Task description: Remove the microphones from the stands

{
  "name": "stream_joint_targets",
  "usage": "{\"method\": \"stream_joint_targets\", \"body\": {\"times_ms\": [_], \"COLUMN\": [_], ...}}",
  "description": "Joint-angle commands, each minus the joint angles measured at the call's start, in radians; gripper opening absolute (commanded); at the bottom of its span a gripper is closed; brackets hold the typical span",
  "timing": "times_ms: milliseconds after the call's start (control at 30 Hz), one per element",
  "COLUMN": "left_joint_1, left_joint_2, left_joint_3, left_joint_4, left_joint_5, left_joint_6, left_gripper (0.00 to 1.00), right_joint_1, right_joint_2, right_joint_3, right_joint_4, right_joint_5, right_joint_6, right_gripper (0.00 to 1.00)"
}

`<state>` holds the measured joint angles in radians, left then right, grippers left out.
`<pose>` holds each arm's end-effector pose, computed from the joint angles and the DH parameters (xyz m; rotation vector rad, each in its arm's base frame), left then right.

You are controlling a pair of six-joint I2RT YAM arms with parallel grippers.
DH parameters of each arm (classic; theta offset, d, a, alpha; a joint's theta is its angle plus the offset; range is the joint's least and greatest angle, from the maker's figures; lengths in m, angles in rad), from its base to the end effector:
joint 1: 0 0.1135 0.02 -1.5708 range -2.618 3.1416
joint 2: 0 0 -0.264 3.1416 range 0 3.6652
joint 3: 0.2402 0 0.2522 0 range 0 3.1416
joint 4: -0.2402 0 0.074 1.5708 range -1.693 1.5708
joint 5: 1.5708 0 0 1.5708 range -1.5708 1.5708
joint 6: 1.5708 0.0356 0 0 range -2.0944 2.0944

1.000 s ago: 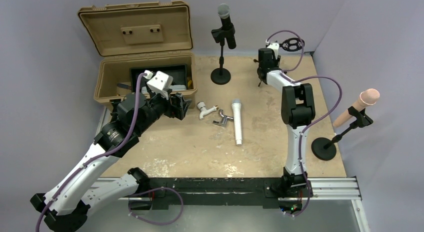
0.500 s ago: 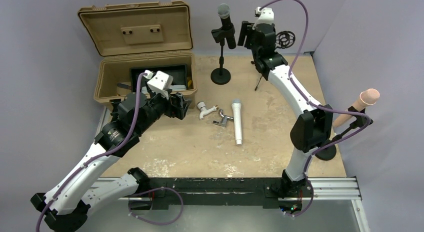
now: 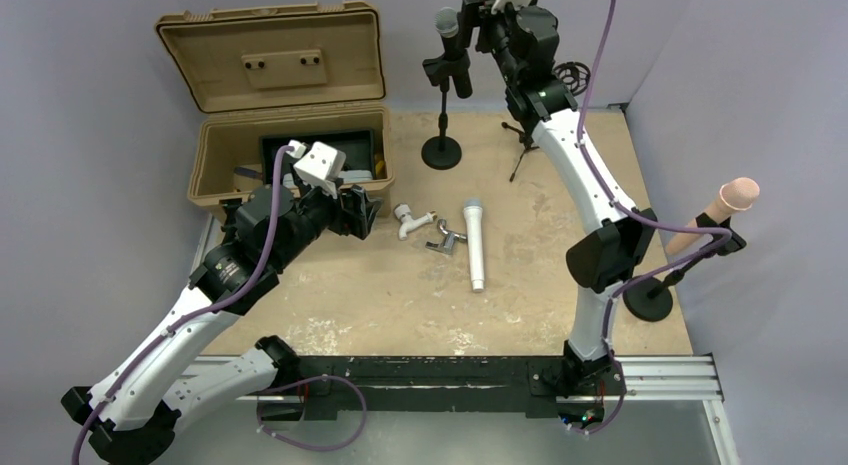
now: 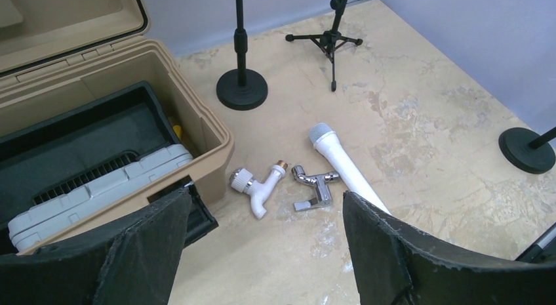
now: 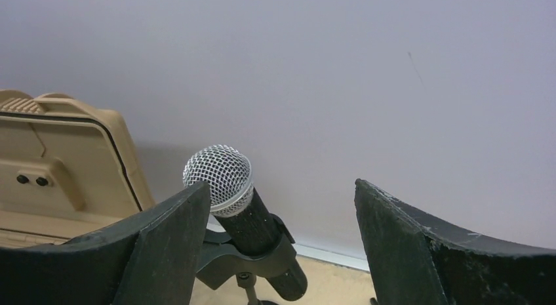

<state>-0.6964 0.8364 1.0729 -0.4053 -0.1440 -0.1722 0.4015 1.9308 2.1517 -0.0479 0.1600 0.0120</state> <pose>0.1374 -0.1082 0.4068 0.3530 1.7298 -0.5105 0.4131 0.1692 0.4916 -0.1397 1.3970 0.2317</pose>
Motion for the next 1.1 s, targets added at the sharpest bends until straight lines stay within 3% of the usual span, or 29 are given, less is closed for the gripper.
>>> {"method": "stream_joint_targets", "body": {"times_ms": [0, 133, 367, 633, 900, 1067], "left_joint_1": [-0.005, -0.005, -0.005, -0.005, -0.005, -0.005], "left_joint_2": [-0.008, -0.009, 0.001, 0.013, 0.032, 0.037], "left_joint_3": [-0.002, -0.002, -0.004, -0.005, -0.009, -0.015], "left_joint_4": [0.036, 0.037, 0.037, 0.037, 0.039, 0.047], "left_joint_5": [-0.016, -0.017, -0.012, -0.017, -0.027, -0.034], "left_joint_6": [0.007, 0.005, 0.002, 0.004, 0.005, 0.004], "left_gripper": [0.83, 0.83, 0.83, 0.83, 0.83, 0.83], "right_joint_1": [0.039, 0.082, 0.117, 0.123, 0.122, 0.122], "right_joint_2": [0.028, 0.022, 0.144, 0.202, 0.269, 0.308], "right_joint_3": [0.069, 0.038, 0.194, 0.198, 0.231, 0.266], "right_joint_4": [-0.013, 0.031, -0.029, 0.001, 0.039, 0.064], "right_joint_5": [-0.037, -0.005, 0.148, 0.332, 0.332, 0.328], "right_joint_6": [-0.1, -0.152, -0.17, -0.211, -0.233, -0.247], "right_gripper": [0.79, 0.79, 0.8, 0.81, 0.82, 0.76]}}
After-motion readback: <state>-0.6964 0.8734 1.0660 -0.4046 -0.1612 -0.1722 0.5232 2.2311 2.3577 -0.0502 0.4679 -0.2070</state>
